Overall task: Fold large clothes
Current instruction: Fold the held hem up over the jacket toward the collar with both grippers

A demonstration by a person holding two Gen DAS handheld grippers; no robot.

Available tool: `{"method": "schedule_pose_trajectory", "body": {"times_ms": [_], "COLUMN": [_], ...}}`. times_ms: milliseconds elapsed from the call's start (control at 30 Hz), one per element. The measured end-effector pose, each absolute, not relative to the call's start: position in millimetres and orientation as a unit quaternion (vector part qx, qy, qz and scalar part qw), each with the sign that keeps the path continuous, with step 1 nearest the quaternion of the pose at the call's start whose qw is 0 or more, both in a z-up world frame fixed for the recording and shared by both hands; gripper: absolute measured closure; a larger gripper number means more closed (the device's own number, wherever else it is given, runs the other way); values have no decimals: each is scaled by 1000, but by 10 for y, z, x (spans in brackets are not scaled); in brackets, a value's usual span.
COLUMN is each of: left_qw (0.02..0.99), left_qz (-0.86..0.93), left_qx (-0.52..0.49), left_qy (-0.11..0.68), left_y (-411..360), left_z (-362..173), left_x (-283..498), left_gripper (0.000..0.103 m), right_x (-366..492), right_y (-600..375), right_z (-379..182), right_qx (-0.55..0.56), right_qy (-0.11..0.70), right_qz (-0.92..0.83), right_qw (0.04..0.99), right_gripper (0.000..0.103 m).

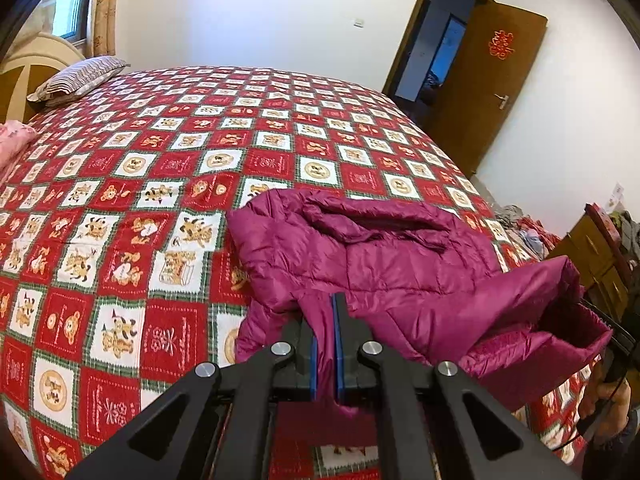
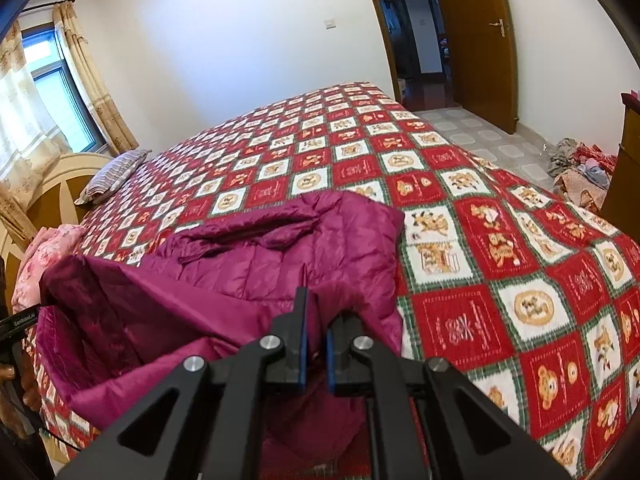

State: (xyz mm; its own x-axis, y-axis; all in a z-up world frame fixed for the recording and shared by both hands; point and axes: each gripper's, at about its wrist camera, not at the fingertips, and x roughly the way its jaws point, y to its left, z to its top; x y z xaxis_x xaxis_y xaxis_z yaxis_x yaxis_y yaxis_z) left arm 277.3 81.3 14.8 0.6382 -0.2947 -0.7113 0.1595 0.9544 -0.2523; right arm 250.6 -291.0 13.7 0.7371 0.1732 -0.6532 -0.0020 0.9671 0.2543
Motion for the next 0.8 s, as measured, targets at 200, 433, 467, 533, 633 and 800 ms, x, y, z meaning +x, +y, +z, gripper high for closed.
{"method": "schedule_pose_trajectory", "body": {"times_ms": [200,433,467,533,633,800], "left_qw": [904,907,905,902,897,882], "left_qz": [-105,-77,-72,-65,-59,-49], "left_qx": [-88,-88,-88,-90,-94,-111], "left_qy": [405,406,409,416,427,455], "left_y": [808,780,778,777,776,793], "left_z": [155,100,60,-10,-122,-384], "left_x": [3035,3457,3561,3713,3911,4251], "left_gripper": [98,98,98,98,98,98], "right_x": [2824,3304,3394,3515,3720,3994], "right_y": [-2912,-2956,-2966,-2991,-3008,-3009], "right_z": [181,123,92,35,-89,-285], "right_qx": [109,109,110,113,116,112], "right_qy": [348,344,346,349,360,376], "right_qz": [34,12,7,1,-7,-20], "right_qw": [931,933,932,930,926,919], "right_gripper": [94,94,94,94,94,94]}}
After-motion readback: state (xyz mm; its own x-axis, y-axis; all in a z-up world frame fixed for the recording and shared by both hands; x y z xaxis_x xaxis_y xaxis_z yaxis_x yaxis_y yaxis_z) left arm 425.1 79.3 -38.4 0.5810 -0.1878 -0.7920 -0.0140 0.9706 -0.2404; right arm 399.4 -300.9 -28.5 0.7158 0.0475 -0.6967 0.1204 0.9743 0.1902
